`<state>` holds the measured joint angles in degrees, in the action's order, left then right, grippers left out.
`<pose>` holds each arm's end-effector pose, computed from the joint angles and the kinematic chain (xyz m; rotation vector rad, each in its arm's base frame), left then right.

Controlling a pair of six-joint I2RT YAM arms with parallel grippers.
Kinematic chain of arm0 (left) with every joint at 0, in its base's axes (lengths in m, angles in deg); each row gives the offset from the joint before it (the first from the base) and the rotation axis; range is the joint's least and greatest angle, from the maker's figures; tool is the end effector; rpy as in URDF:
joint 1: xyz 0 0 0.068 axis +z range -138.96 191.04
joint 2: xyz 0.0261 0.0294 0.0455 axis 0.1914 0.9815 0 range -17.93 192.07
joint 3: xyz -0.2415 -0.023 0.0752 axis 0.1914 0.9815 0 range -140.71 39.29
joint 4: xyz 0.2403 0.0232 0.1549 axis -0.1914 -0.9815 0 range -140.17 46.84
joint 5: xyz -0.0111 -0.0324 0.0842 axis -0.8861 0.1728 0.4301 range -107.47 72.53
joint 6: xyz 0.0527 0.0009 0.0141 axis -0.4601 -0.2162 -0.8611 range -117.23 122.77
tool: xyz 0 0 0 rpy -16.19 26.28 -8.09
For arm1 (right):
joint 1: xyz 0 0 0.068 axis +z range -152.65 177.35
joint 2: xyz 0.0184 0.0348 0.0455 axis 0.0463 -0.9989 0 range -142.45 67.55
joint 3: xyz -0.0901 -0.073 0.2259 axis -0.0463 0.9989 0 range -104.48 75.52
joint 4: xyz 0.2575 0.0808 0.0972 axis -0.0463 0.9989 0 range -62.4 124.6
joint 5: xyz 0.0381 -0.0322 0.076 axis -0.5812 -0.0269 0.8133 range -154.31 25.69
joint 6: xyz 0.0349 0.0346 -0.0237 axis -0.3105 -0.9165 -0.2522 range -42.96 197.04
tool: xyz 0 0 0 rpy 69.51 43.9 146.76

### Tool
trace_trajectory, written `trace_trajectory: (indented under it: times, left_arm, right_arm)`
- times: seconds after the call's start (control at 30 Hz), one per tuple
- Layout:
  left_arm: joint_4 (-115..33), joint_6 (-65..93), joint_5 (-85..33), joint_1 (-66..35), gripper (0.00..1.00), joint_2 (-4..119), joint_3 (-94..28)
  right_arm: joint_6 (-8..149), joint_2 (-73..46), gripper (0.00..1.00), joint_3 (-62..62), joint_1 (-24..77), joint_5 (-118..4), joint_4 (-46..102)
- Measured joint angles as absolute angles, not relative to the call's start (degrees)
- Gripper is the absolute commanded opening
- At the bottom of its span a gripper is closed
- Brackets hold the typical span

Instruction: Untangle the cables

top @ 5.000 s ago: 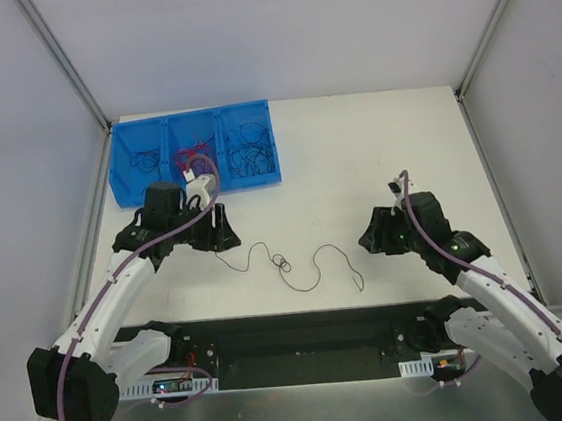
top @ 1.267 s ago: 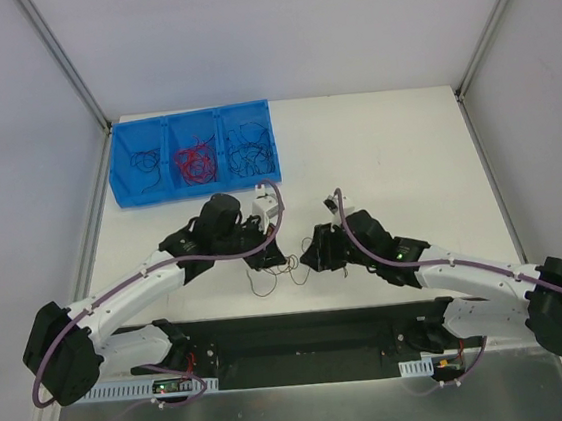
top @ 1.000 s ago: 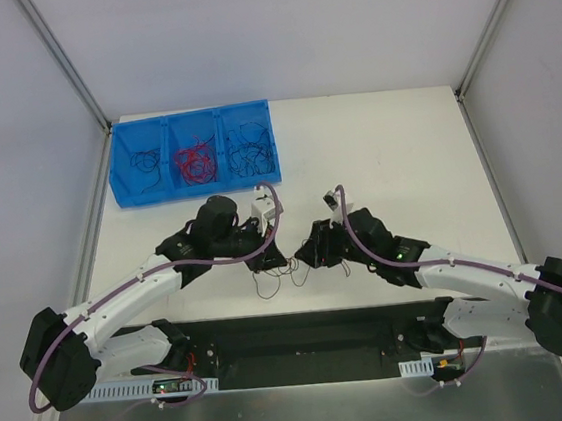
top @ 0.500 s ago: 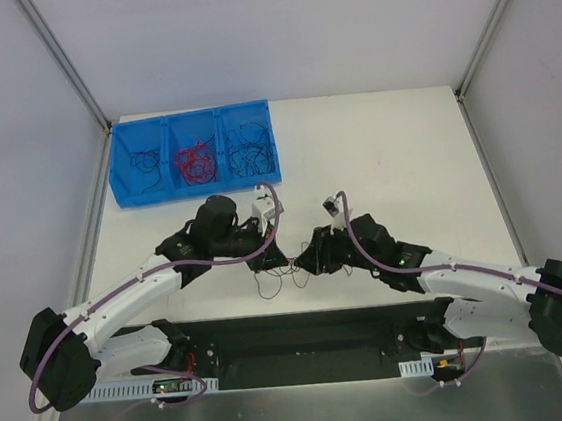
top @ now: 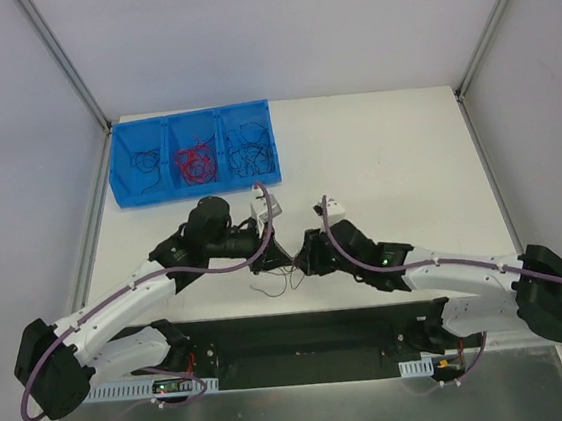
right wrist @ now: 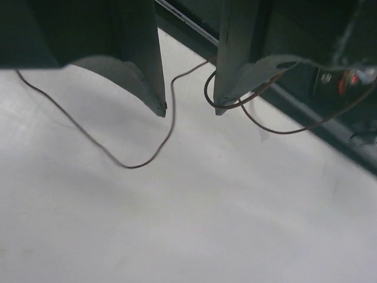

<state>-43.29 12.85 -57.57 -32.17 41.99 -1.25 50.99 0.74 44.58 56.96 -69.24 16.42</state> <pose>0.1805 -0.2021 0.2573 1.0531 1.7511 -1.2723 0.1441 0.2396 0.1815 -0.5531 2.0352 0.8522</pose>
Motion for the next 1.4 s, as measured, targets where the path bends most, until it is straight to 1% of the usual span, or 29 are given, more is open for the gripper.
trace_trajectory:
  times: [0.1,0.17,0.23,0.3,0.43,0.57,0.7,0.73,0.8,0.83,0.9,0.93,1.1,1.2,1.3,1.4]
  left_arm:
    - [-42.9,13.1,-56.2,-32.7,0.0,38.7,-0.8]
    - [-43.1,13.2,-52.6,-33.6,0.0,35.4,-0.3]
    - [-44.5,13.3,-45.2,-34.4,0.0,30.9,-0.1]
    - [-47.1,13.8,-35.7,-34.8,0.0,26.1,-0.1]
    - [-52.7,15.6,-17.1,-34.7,0.0,17.4,-0.1]
    - [-56.4,18.1,-5.6,-35.4,0.0,11.7,0.0]
    - [-59.8,18.6,4.1,-35.0,0.0,8.1,0.0]
    - [-60.0,18.6,5.2,-35.0,0.0,7.9,0.0]
    - [-60.7,18.3,6.2,-35.0,0.0,8.7,-0.3]
    - [-61.6,18.1,6.1,-35.0,0.0,10.1,-0.9]
    - [-62.6,17.3,4.8,-35.0,0.0,13.4,-2.5]
    - [-63.3,17.0,3.5,-35.0,0.0,15.7,-3.7]
    - [-65.3,16.0,-2.9,-35.0,0.0,26.9,-9.1]
    - [-66.8,15.6,-6.4,-35.0,0.0,32.2,-10.6]
    - [-67.5,15.6,-11.1,-34.5,0.0,38.2,-11.7]
    - [-67.6,15.6,-17.6,-33.8,0.04,44.8,-11.9]
  right_arm:
    - [46.4,-2.3,0.41,36.5,59.6,-83.5,29.5]
    - [43.3,-3.3,0.43,32.2,58.8,-91.2,36.8]
    - [40.6,-2.7,0.45,30.5,56.8,-98.1,42.6]
    - [38.5,-0.3,0.46,31.3,53.9,-102.7,47.6]
    - [36.6,9.7,0.47,36.7,46.2,-107.1,53.6]
    - [36.6,19.3,0.47,39.2,36.9,-108.0,57.2]
    - [40.8,22.8,0.46,39.4,28.5,-109.7,60.3]
    - [42.2,23.0,0.49,39.5,27.5,-109.7,60.6]
    - [45.2,22.8,0.58,39.6,26.5,-109.5,60.9]
    - [47.4,22.5,0.65,39.6,25.9,-108.4,60.6]
    - [52.7,21.6,0.72,39.6,24.6,-103.2,58.9]
    - [55.5,21.2,0.74,39.6,24.2,-99.6,57.7]
    - [64.3,21.5,0.75,39.6,24.1,-79.6,52.7]
    - [66.1,22.5,0.76,39.7,24.1,-72.0,51.9]
    - [67.0,24.8,0.77,40.8,24.1,-67.6,51.2]
    - [67.6,26.8,0.77,41.9,24.1,-65.5,51.3]
